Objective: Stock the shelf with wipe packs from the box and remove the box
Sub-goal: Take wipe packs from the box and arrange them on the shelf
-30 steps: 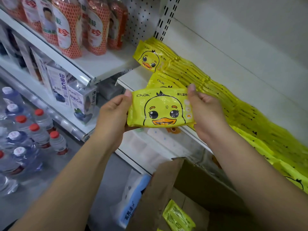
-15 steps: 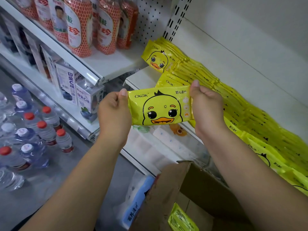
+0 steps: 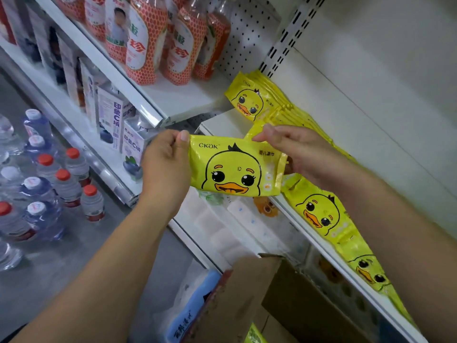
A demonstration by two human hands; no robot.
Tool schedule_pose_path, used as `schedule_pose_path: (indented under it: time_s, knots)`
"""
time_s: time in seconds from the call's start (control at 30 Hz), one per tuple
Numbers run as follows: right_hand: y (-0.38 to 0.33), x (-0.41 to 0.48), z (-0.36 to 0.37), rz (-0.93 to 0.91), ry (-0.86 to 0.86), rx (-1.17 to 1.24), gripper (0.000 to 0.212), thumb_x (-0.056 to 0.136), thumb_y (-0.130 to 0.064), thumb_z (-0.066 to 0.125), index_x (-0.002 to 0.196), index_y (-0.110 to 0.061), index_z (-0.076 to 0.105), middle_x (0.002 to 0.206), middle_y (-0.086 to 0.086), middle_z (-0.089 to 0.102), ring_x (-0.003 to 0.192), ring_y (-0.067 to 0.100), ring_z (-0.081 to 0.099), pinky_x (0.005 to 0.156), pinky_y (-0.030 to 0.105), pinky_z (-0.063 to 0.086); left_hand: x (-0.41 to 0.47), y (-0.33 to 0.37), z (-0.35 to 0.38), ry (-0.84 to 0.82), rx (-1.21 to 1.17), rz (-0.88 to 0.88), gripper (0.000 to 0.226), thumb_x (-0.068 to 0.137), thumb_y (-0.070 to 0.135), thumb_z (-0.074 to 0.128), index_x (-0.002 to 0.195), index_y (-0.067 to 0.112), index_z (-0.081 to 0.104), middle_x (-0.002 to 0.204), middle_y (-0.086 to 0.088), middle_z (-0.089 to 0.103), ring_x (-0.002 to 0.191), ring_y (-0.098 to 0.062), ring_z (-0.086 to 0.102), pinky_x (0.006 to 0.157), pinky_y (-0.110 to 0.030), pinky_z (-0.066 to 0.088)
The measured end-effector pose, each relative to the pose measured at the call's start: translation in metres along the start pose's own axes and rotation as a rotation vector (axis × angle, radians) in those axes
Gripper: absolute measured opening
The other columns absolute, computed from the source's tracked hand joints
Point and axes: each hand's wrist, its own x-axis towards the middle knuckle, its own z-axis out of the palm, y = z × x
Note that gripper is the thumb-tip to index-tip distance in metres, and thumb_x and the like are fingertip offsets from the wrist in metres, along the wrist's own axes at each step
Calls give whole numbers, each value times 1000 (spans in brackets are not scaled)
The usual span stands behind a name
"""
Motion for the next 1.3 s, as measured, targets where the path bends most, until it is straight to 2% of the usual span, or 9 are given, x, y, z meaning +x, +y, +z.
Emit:
schedule_pose_path:
  time_s: [0.1,0.2,0.27,0.4,0.47,0.57,0.7,0.93,1.3]
  knots:
    - [-29,11,2,-11,-294,-340,47,71,-55,78,105,-23,73,101,-5,78,98,8,73,98,37,55,2,2,2,-24,-43,-19,28,107,29,51,80,23,58,76,-9,60,70,-15,49,63,-35,44]
    - [-49,30,11,-43,-471,-637,27,81,-41,79,98,-20,74,83,-13,77,74,0,70,67,19,53,2,3,9,0,-79,-19,27,106,28,52,81,23,60,81,-9,67,74,-13,55,69,-39,51]
    - [-55,44,13,-87,-474,-738,25,84,-43,77,95,-20,74,78,-12,75,66,4,66,59,25,50,6,2,11,58,-202,-70,27,108,29,48,86,24,64,81,2,70,73,-10,61,70,-32,54]
    - [-52,84,-3,-111,-294,-663,35,84,-48,77,104,-19,75,99,4,78,96,26,73,89,47,56,19,-13,15,82,-344,-154,26,107,37,44,99,28,66,103,5,75,100,-14,70,95,-39,56]
    - [-47,112,-14,-112,-120,-608,41,81,-52,78,103,-17,75,102,11,76,100,33,70,92,52,54,21,-19,19,43,-198,-135,24,107,37,44,100,30,66,100,14,71,95,7,63,92,-19,50]
    - [-38,154,-27,-111,118,-477,38,84,-46,78,102,-13,75,102,11,77,94,29,74,90,46,56,18,-22,27,-59,59,-104,24,106,42,45,106,31,66,94,15,65,90,2,57,76,-24,41]
    - [-25,207,-36,-133,297,-541,33,88,-42,74,104,-13,68,105,0,71,95,18,67,85,31,54,23,-27,36,-217,277,-27,34,106,44,43,120,25,67,118,7,67,115,-14,55,89,-27,39]
    - [11,258,-40,-119,263,-879,44,87,-41,74,112,-6,65,112,12,66,101,29,60,78,29,41,38,-39,47,-385,555,94,46,105,46,38,142,24,56,162,4,36,151,-15,26,117,-35,28]
    - [33,258,-49,-93,323,-884,68,84,-44,78,132,-6,48,134,12,54,122,29,53,95,35,43,50,-40,75,-405,588,29,53,105,51,33,147,23,50,167,5,25,152,-17,23,118,-41,30]
